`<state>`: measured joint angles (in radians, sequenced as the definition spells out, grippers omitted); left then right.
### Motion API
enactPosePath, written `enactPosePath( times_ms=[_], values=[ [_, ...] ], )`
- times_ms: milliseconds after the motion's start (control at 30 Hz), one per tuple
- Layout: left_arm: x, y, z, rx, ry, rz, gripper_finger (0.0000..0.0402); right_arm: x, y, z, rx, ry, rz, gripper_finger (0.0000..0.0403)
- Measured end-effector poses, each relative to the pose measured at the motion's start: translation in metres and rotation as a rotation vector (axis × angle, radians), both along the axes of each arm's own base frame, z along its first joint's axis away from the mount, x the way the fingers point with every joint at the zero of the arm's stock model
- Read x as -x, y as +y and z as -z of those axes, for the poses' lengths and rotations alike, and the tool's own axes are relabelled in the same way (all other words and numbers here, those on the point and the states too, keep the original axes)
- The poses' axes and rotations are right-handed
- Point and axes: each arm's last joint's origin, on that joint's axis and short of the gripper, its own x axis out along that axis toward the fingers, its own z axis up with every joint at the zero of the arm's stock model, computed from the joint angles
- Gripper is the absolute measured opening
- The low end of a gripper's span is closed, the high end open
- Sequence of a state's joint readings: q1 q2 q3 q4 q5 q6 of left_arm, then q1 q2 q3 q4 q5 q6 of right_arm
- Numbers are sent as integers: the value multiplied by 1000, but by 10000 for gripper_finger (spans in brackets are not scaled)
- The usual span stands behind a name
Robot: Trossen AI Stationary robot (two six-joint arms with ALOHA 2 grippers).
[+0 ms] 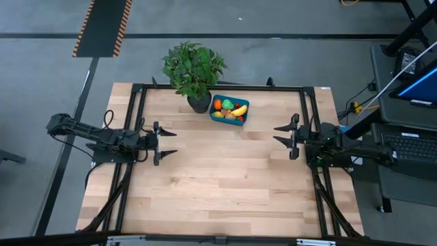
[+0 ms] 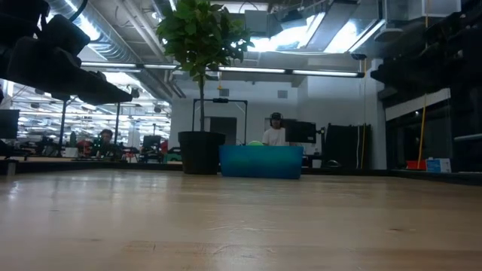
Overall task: Pick and placing Produce into tupperware
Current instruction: Return to Home Position
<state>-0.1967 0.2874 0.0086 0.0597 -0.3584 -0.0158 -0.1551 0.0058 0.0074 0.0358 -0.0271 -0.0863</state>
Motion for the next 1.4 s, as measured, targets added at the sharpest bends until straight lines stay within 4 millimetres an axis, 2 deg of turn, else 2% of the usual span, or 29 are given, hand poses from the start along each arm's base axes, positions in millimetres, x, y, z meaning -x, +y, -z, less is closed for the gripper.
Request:
enactPosePath(
  times_ms=[1400],
  values=[
    [0,0,0,0,0,0,330,-1,0,1,-28,13,-3,168]
  ],
)
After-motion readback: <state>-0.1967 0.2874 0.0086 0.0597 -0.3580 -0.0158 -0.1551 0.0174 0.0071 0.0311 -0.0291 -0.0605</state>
